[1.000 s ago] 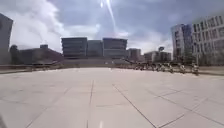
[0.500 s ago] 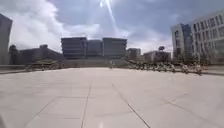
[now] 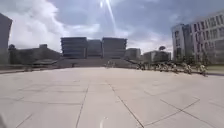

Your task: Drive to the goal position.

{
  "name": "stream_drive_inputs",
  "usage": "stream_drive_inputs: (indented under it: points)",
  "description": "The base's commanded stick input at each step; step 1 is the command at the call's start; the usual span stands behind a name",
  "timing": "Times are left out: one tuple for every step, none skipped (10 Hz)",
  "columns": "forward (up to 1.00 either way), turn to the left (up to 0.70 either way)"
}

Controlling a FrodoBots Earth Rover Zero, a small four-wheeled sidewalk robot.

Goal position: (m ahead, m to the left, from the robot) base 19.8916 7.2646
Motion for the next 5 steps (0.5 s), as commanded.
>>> stream_drive_inputs:
  points:
    - [0.7,0.0]
    - [0.7,0.0]
    - [0.7,0.0]
    - [0.7,0.0]
    - [0.7,0.03]
